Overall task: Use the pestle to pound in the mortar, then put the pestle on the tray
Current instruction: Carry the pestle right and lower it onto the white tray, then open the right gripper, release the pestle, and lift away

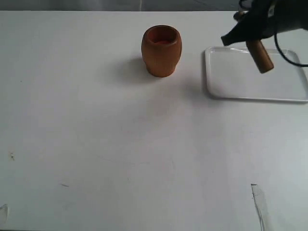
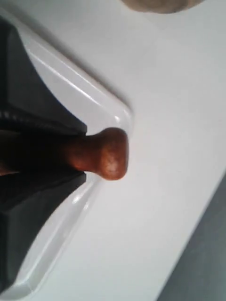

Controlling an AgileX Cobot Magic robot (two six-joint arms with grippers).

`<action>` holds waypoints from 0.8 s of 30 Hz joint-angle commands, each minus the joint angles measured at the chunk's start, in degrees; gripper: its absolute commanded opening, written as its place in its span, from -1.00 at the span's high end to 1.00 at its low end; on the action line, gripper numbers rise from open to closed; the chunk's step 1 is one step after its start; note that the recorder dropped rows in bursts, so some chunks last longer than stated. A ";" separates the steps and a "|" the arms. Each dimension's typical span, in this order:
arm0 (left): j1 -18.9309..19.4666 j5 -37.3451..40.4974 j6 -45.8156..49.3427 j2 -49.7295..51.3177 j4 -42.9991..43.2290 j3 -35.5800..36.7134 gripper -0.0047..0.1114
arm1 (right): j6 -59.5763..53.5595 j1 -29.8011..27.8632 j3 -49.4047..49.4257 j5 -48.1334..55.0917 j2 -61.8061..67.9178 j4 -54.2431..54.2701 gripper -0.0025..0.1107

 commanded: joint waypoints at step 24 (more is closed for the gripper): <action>-0.44 -0.17 -0.47 -0.07 -0.42 0.03 0.92 | 0.48 -0.14 -0.21 -9.20 16.58 -3.60 0.37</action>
